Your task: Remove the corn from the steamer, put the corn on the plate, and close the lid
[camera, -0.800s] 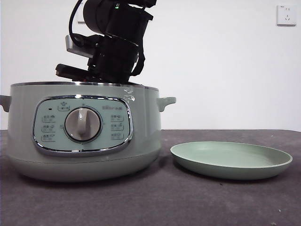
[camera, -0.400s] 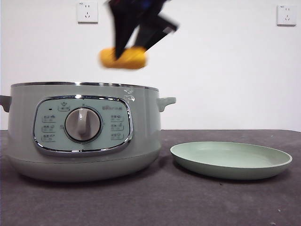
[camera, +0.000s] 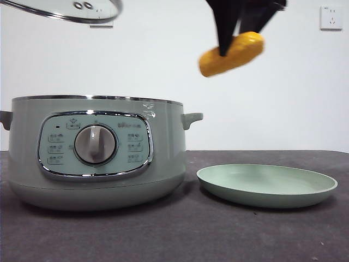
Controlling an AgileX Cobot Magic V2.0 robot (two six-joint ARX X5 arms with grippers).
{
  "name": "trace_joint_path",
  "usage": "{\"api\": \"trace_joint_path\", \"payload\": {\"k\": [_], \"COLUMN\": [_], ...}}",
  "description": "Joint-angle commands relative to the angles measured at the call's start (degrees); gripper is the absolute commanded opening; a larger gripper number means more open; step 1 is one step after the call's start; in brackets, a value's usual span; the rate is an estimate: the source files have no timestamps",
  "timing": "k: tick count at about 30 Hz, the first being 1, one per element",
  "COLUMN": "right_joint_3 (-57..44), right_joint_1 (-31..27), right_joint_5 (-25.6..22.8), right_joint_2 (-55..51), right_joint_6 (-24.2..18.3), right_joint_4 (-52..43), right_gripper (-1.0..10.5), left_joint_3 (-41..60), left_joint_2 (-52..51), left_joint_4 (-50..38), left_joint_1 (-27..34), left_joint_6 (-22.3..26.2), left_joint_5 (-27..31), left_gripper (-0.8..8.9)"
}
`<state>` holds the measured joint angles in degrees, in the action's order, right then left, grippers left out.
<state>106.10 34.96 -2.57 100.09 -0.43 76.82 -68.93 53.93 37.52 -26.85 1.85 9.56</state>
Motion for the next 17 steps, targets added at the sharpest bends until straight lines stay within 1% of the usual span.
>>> {"api": "trace_joint_path", "payload": {"k": [1, 4, 7, 13, 17], "right_joint_3": [-2.8, -7.5, -13.9, -26.3, -32.8], "right_joint_1": [-1.0, -1.9, -3.3, -6.0, -6.5], "right_joint_5": [-1.2, -2.5, -2.5, -2.3, -2.3], "right_joint_2": [0.6, 0.6, -0.1, -0.5, -0.5], "right_joint_6": [2.0, 2.5, 2.5, 2.6, 3.3], "right_joint_4": [-0.1, -1.0, -4.8, -17.3, -26.2], "right_gripper": [-0.1, -0.1, -0.1, -0.1, -0.1], "left_joint_3": [-0.9, -0.9, -0.9, -0.9, -0.9], "left_joint_2": [0.2, 0.7, 0.8, 0.8, 0.8], "left_joint_4": [-3.3, -3.2, -3.2, -3.3, -3.3], "left_joint_1": [-0.1, -0.2, -0.2, -0.2, -0.2], "left_joint_6": [-0.6, -0.8, -0.8, -1.8, -1.9], "left_joint_5": [-1.0, -1.0, -1.0, -1.0, -1.0], "left_gripper": [-0.09, -0.09, -0.09, -0.09, -0.09]}}
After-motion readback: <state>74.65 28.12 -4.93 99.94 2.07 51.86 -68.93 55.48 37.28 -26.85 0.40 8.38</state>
